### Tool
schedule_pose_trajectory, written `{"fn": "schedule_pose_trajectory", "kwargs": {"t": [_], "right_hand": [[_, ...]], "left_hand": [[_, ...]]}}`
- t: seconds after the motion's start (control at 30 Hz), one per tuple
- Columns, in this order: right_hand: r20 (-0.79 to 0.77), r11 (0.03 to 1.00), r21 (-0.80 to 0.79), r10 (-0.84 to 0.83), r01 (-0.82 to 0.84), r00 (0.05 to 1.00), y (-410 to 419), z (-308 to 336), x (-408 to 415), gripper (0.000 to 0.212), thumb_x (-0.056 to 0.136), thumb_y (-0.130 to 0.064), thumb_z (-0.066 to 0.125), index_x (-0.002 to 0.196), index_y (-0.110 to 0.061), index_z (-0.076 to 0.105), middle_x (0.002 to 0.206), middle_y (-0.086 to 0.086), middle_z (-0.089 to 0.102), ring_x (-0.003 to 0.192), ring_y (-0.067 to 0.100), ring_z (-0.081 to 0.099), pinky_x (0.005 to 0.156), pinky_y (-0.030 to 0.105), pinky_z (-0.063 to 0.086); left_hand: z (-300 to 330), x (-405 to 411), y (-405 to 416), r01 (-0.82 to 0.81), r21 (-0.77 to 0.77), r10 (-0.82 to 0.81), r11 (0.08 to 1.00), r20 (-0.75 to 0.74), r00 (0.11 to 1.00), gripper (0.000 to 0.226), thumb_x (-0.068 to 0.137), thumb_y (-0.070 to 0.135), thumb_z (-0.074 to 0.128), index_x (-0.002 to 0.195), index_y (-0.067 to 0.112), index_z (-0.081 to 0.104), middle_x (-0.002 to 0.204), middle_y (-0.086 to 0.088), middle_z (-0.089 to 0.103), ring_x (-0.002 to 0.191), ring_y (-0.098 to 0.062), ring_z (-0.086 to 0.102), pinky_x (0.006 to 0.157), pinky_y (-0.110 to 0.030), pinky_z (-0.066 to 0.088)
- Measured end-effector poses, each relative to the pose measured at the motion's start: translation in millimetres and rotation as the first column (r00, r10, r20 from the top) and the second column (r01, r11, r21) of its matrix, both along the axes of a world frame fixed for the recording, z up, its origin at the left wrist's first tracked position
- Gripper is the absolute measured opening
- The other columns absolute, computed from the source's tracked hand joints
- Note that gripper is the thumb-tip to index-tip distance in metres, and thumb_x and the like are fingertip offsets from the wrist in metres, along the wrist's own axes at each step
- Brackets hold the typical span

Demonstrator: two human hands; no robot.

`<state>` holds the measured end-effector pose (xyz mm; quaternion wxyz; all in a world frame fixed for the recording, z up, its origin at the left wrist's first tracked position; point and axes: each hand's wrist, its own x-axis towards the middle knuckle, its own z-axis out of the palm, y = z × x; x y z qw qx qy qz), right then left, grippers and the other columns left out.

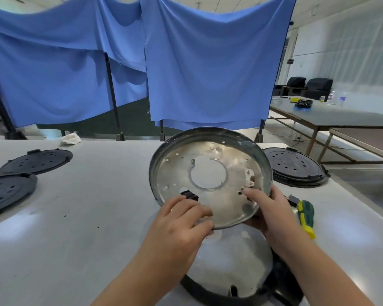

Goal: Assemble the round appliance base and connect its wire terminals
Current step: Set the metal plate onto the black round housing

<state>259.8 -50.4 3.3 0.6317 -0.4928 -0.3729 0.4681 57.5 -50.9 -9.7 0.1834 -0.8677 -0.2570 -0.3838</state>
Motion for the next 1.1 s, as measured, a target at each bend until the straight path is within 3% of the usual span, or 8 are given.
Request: {"fn": "schedule_pose_trajectory", "kwargs": {"t": [0.13, 0.27, 0.4, 0.5, 0.6, 0.7, 0.9, 1.1], "right_hand": [[0.025, 0.996, 0.027, -0.086, 0.085, 0.996, 0.8, 1.3, 9.5, 0.022, 0.085, -0.006, 0.053, 0.091, -0.020, 0.068, 0.083, 0.006, 0.071, 0.072, 0.021, 0.066, 0.052, 0.030, 0.051], [-0.027, 0.991, 0.060, -0.122, 0.124, 0.992, 2.1, 3.9, 20.7, 0.025, 0.088, -0.005, 0.047, 0.091, -0.016, 0.069, 0.079, 0.002, 0.072, 0.073, 0.019, 0.066, 0.063, 0.032, 0.052], [-0.075, 0.993, 0.055, -0.100, 0.104, 0.992, 2.3, 7.4, 32.9, 0.024, 0.088, -0.004, 0.046, 0.091, -0.013, 0.067, 0.076, 0.003, 0.071, 0.067, 0.018, 0.066, 0.063, 0.032, 0.053], [-0.117, 0.998, 0.030, -0.054, 0.058, 0.992, 0.8, 9.6, 40.7, 0.023, 0.086, -0.004, 0.045, 0.086, -0.016, 0.065, 0.067, 0.000, 0.070, 0.056, 0.015, 0.066, 0.050, 0.026, 0.054], [-0.090, 0.999, 0.048, -0.014, 0.018, 0.996, -0.3, 10.7, 43.8, 0.033, 0.085, -0.001, 0.043, 0.085, -0.024, 0.067, 0.074, -0.002, 0.072, 0.061, 0.013, 0.067, 0.051, 0.026, 0.054], [-0.061, 0.996, 0.094, 0.012, -0.006, 0.998, -1.3, 11.8, 41.9, 0.047, 0.085, 0.003, 0.042, 0.089, -0.035, 0.069, 0.087, -0.002, 0.074, 0.074, 0.015, 0.070, 0.061, 0.028, 0.058], [0.118, 0.980, 0.199, -0.014, -0.010, 0.993, -6.8, 26.2, 46.7, 0.047, 0.090, 0.003, 0.044, 0.099, -0.036, 0.070, 0.085, -0.006, 0.074, 0.074, 0.009, 0.069, 0.064, 0.021, 0.057], [0.286, 0.960, 0.278, -0.065, -0.017, 0.956, -14.7, 44.0, 50.2, 0.054, 0.094, -0.004, 0.048, 0.087, -0.053, 0.070, 0.091, -0.013, 0.074, 0.081, 0.006, 0.070, 0.072, 0.022, 0.057]], "left_hand": [[-0.6, 0.9, -7.0, -0.040, -0.146, 0.044, 0.989, 0.023, 0.999, 0.032, 0.083, 0.051, 0.061, 0.088, 0.021, 0.073, 0.122, 0.000, 0.062, 0.114, -0.019, 0.059, 0.106, -0.048, 0.034], [5.6, -8.2, -8.4, 0.032, -0.352, 0.083, 0.935, 0.305, 0.949, 0.055, 0.085, 0.065, 0.047, 0.128, 0.030, 0.052, 0.146, 0.006, 0.036, 0.140, -0.010, 0.029, 0.116, -0.045, 0.019], [10.5, -19.3, 4.9, 0.227, -0.556, 0.254, 0.800, 0.656, 0.711, 0.056, 0.080, 0.063, 0.043, 0.133, 0.048, 0.029, 0.140, 0.021, 0.031, 0.136, 0.005, 0.025, 0.113, -0.025, 0.023], [12.1, -29.8, 19.2, 0.477, -0.655, 0.389, 0.586, 0.744, 0.543, 0.059, 0.069, 0.063, 0.050, 0.126, 0.051, 0.040, 0.133, 0.025, 0.045, 0.122, 0.012, 0.042, 0.109, -0.033, 0.035], [8.5, -35.4, 24.2, 0.597, -0.662, 0.388, 0.453, 0.749, 0.537, 0.059, 0.067, 0.063, 0.057, 0.123, 0.045, 0.055, 0.130, 0.021, 0.057, 0.119, 0.003, 0.052, 0.103, -0.042, 0.043], [7.3, -35.2, 22.7, 0.642, -0.643, 0.332, 0.417, 0.766, 0.551, 0.051, 0.073, 0.055, 0.058, 0.120, 0.036, 0.064, 0.127, 0.016, 0.062, 0.119, -0.003, 0.055, 0.098, -0.043, 0.045], [13.9, -36.0, 20.2, 0.706, -0.615, 0.306, 0.351, 0.788, 0.535, 0.023, 0.081, 0.039, 0.057, 0.081, 0.025, 0.075, 0.088, 0.009, 0.071, 0.090, -0.004, 0.065, 0.082, -0.034, 0.046], [13.4, -41.8, 20.5, 0.696, -0.648, 0.262, 0.311, 0.762, 0.592, 0.037, 0.068, 0.039, 0.066, 0.098, 0.020, 0.075, 0.103, -0.004, 0.074, 0.098, -0.017, 0.069, 0.082, -0.026, 0.050]]}}
